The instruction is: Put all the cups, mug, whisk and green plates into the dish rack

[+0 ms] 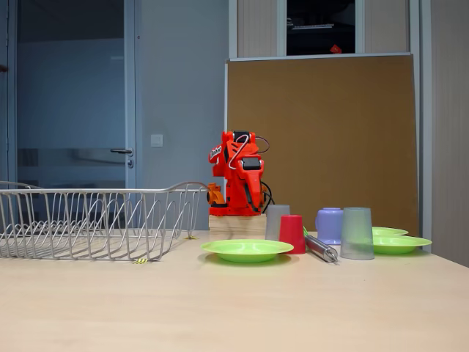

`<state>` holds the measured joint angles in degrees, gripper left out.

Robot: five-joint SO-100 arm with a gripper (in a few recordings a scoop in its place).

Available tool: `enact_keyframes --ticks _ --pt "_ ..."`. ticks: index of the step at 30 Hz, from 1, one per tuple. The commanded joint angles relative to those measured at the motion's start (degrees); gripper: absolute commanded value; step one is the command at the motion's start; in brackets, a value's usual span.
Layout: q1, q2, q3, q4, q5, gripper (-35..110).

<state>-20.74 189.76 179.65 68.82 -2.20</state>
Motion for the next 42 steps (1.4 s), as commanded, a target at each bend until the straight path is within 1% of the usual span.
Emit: enact_keyframes --ticks 1,5,9,13,16,20,22,26,27,28,30,31,34,37,40,42 --pt "1.14 0.44 -1.49 1.05 -7.56 0" --pt "1.49 1.05 -8.7 4.48 -9.76 0" --pt "0.0 -0.53 -13.54 4.13 -10.37 0" --pt "-2.29 -7.65 -17.67 1.85 -10.55 0" --pt "-4.13 -17.23 -23.99 0.62 -8.7 0" --pt "-7.03 -32.08 -36.04 0.09 2.64 2" --pt "-7.91 -38.41 -41.04 -0.53 4.83 13" --pt "-8.79 -46.49 -47.81 -2.37 5.36 12" --pt "-9.05 -47.81 -48.78 -3.34 6.86 10" --pt "-9.32 -49.13 -49.83 -4.31 9.05 2" --pt "-10.37 -53.35 -53.17 -5.1 18.19 0" --pt "-10.99 -56.07 -55.28 -5.27 21.36 2" --pt "-12.74 -64.51 -61.52 -5.8 27.16 16" --pt "-14.77 -72.33 -67.94 -4.92 32.61 24" --pt "-16.7 -79.19 -74.27 -4.22 33.84 34" --pt "-17.93 -82.97 -77.61 -3.43 33.4 35"
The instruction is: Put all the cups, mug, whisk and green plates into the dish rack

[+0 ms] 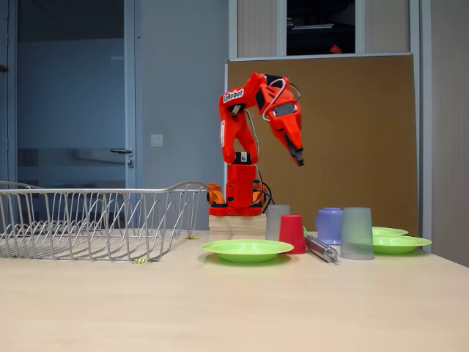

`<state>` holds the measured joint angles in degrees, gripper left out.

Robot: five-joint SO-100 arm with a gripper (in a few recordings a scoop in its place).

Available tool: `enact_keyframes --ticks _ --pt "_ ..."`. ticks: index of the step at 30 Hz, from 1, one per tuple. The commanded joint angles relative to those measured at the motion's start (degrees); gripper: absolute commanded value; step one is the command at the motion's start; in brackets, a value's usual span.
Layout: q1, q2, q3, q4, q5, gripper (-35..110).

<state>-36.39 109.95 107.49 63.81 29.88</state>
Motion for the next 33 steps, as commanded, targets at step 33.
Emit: enact_keyframes --ticks 33 --pt "-10.63 -47.81 -42.01 7.91 5.54 45"
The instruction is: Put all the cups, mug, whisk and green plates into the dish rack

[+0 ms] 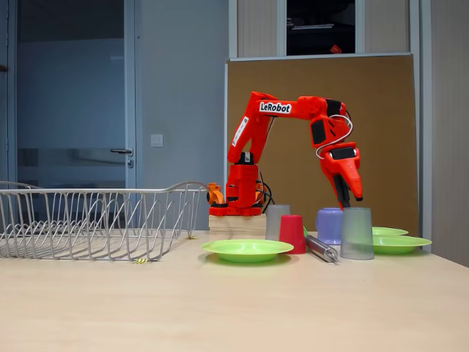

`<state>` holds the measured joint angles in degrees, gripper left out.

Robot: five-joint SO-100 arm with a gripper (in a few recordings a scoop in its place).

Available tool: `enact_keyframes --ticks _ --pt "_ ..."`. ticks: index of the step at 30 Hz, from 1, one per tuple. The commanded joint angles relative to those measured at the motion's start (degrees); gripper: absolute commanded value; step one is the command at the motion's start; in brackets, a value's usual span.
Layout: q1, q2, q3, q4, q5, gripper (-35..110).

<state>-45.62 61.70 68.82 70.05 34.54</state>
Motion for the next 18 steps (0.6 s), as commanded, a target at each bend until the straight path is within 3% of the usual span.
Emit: enact_keyframes --ticks 1,18 --pt "-1.49 -0.09 -3.87 1.76 0.97 45" --pt "-1.32 -4.13 -5.62 -0.35 -1.23 44"
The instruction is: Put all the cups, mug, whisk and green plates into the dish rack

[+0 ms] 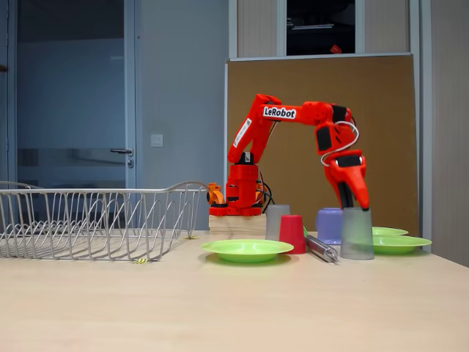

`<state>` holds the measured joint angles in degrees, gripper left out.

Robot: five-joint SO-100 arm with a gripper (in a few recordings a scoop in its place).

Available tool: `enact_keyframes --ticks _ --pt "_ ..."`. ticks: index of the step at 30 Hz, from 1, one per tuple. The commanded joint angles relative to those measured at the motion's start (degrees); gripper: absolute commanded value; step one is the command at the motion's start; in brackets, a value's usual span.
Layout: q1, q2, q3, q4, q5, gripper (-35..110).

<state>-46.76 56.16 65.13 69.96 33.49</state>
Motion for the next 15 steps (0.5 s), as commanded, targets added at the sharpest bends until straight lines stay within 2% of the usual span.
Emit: enact_keyframes --ticks 1,8,15 --pt "-0.18 1.23 -1.93 -0.35 -0.18 44" --pt "0.79 -0.7 -3.25 -1.93 -2.11 39" --pt "1.67 -3.25 -6.5 -1.85 -3.25 25"
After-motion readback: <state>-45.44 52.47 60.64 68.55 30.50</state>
